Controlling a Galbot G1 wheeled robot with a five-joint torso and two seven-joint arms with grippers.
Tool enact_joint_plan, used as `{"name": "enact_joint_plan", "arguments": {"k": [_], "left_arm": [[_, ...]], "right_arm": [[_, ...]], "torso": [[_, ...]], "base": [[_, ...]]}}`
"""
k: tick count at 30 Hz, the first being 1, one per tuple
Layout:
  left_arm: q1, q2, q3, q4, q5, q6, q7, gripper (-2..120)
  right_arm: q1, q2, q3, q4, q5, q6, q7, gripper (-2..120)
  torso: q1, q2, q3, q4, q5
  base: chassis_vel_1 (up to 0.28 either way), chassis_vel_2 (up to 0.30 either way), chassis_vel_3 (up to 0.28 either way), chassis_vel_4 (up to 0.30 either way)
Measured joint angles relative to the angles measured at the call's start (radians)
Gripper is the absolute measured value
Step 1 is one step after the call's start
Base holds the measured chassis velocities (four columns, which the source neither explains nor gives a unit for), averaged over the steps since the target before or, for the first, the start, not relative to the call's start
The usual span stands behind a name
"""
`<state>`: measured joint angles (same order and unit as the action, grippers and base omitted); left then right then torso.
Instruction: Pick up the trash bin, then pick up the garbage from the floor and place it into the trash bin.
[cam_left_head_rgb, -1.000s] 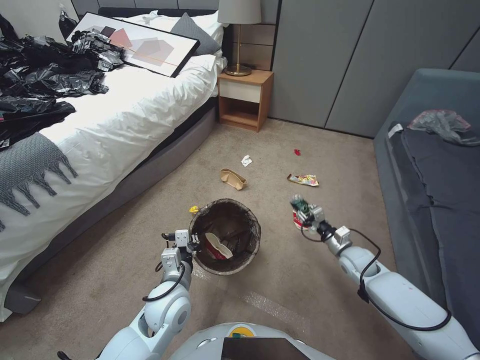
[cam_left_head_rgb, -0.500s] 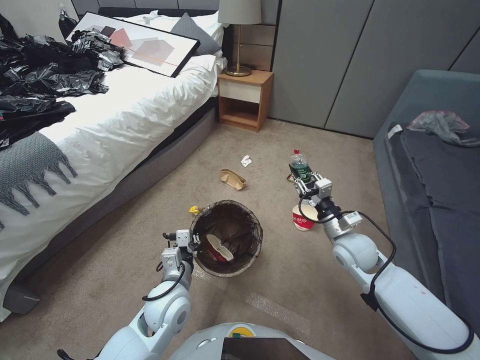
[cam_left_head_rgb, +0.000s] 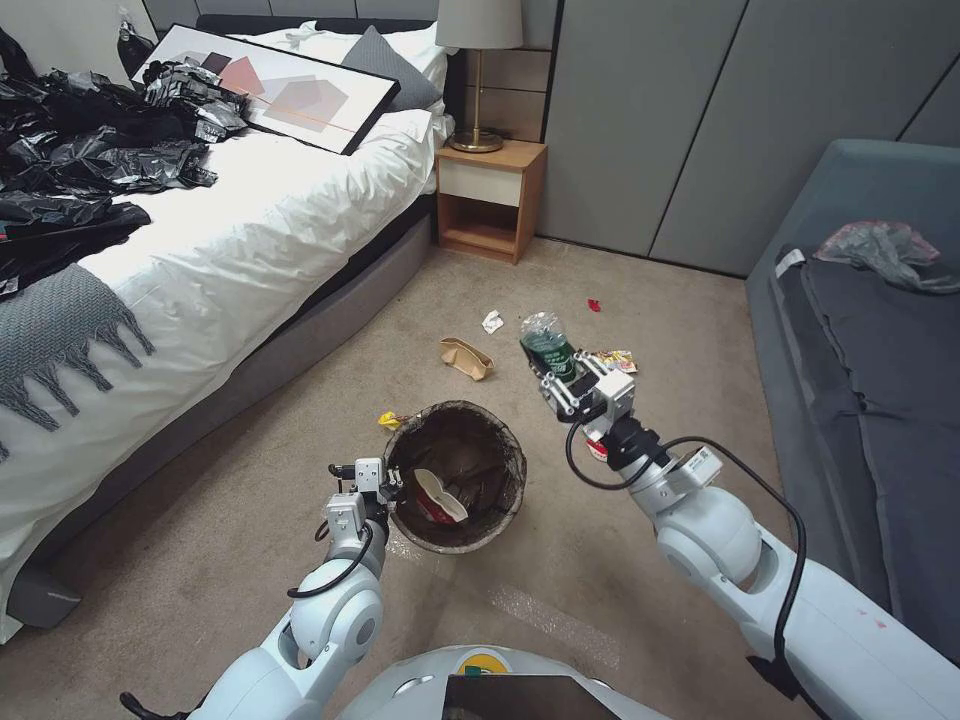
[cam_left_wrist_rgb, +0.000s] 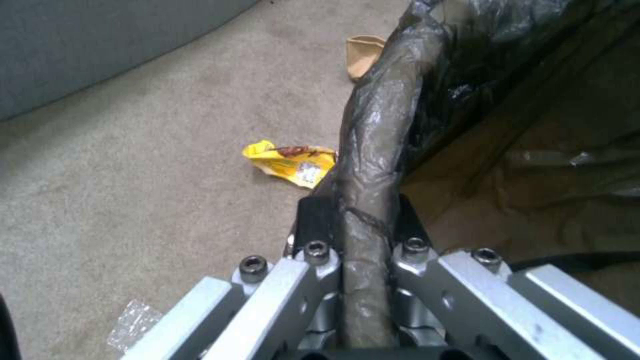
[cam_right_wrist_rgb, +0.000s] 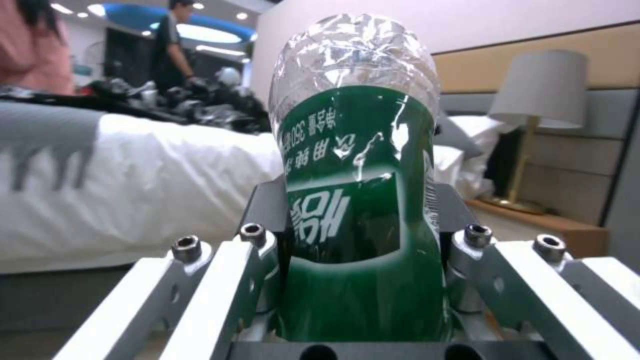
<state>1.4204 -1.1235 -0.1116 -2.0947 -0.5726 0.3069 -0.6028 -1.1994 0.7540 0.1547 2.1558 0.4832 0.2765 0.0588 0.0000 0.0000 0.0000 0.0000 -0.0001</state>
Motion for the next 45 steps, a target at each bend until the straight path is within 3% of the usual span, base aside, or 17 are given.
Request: {"name": "enact_joint_plan", "arguments": {"k": [11, 26, 43, 45], "left_arm": [[-0.003, -0.011, 0.012, 0.005, 0.007, 0.004, 0.0, 3], [0.003, -0.01, 0.009, -0.01, 0.01, 0.006, 0.002, 3], [0.004, -0.009, 0.007, -0.011, 0.011, 0.006, 0.003, 3], [0.004, -0.009, 0.007, -0.011, 0.011, 0.005, 0.003, 3]], "right_arm": [[-0.008, -0.076, -0.108, 0.033, -0.022, -0.003, -0.044, 30], [0.153, -0.046, -0.337, -0.024, -0.049, -0.026, -0.039, 30], [0.189, -0.034, -0.398, -0.052, -0.052, -0.027, -0.031, 30], [0.195, -0.03, -0.412, -0.06, -0.055, -0.027, -0.03, 37]], "torso": [[0.0, 0.0, 0.0, -0.0001, 0.0], [0.0, 0.0, 0.0, 0.0001, 0.0], [0.0, 0.0, 0.0, 0.0, 0.0], [0.0, 0.0, 0.0, -0.0002, -0.0001]], "base": [[0.0, 0.0, 0.0, 0.0], [0.0, 0.0, 0.0, 0.0], [0.0, 0.0, 0.0, 0.0], [0.0, 0.0, 0.0, 0.0]]}}
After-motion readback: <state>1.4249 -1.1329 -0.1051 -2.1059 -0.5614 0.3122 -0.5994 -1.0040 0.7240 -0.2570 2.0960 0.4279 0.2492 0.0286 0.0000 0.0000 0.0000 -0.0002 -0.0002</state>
